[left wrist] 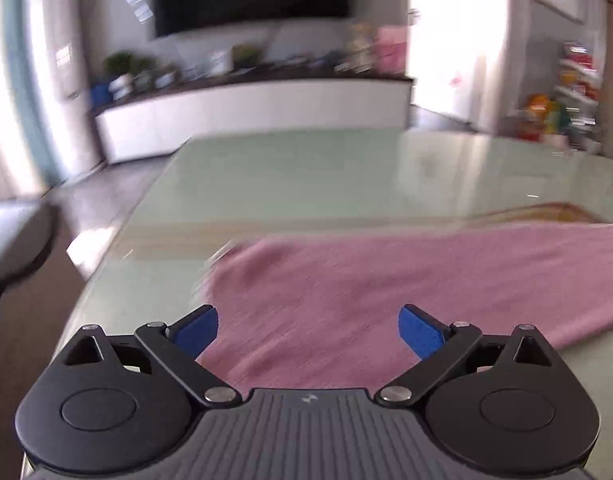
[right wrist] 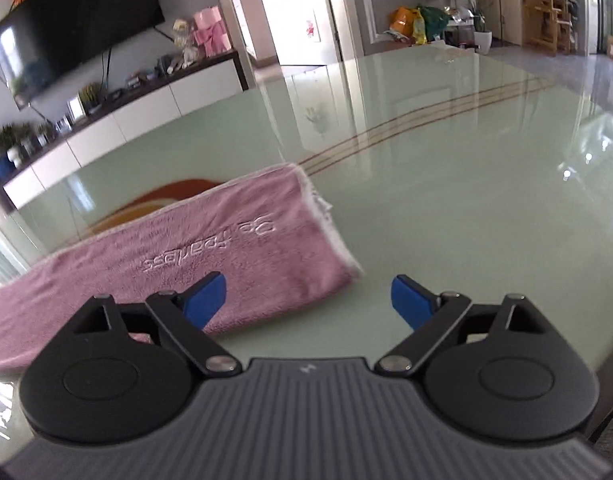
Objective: Fold towel
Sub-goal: 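Move the left tool to the folded towel's end hem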
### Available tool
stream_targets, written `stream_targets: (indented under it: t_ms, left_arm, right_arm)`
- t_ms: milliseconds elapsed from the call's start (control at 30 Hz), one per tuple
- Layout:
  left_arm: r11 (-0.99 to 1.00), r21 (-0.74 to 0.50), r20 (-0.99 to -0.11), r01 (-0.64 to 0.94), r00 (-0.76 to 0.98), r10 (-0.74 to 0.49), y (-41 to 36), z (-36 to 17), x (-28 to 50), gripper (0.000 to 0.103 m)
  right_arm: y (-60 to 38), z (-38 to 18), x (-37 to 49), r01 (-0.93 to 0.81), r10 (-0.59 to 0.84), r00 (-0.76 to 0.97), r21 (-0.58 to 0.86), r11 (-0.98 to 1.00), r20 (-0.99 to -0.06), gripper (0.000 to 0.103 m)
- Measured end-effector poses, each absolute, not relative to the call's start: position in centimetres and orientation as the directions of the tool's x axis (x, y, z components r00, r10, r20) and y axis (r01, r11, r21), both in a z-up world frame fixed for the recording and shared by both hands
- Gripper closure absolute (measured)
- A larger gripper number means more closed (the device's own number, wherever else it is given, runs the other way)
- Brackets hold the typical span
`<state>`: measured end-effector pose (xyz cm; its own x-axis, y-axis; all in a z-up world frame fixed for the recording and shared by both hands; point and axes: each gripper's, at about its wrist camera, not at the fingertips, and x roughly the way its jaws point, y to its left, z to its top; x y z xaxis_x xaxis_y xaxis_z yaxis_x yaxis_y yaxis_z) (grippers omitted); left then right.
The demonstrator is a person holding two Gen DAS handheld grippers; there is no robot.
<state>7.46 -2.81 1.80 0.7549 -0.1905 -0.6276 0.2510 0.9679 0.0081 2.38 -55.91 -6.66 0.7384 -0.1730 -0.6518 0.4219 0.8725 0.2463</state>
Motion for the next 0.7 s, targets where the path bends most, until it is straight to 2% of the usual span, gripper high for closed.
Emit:
stream_targets:
  t_ms: [167, 267, 400, 633, 700]
  left_arm:
    - [0.787, -0.088, -0.643, 0.611, 0.568, -0.514, -13.6, 4.6, 11.3, 0.005]
    - [0.617, -0.067, -0.676, 0.784, 0.419, -0.605, -21.1, 5.3, 13.1, 0.005]
    - [0.393, 0.016, -0.732, 0.919, 0.278, -0.622, -30.2, 5.6, 14.9, 0.007]
    - [0.026, 0.056, -0.83, 0.998, 0.06, -0.554, -43.2, 4.2, 19.0, 0.019]
    - [-0.029, 0.054, -0.852, 0.998, 0.031, -0.523, -45.3, 3.2, 20.4, 0.025]
  right_arm:
    - [-57.0, -5.3, 1.0, 0.445, -0.129, 0.73, 0.324, 0.835, -0.671, 0.012]
    - [-57.5, -4.5, 0.3, 0.442, -0.096, 0.731, 0.362, 0.82, -0.675, 0.012]
    - [-57.7, -3.9, -0.4, 0.406, -0.077, 0.745, 0.358, 0.841, -0.663, 0.013]
    - [-59.5, -4.8, 0.2, 0.406, -0.03, 0.739, 0.409, 0.817, -0.673, 0.032]
    - [-59.8, -4.8, 0.3, 0.414, -0.033, 0.737, 0.414, 0.811, -0.675, 0.042]
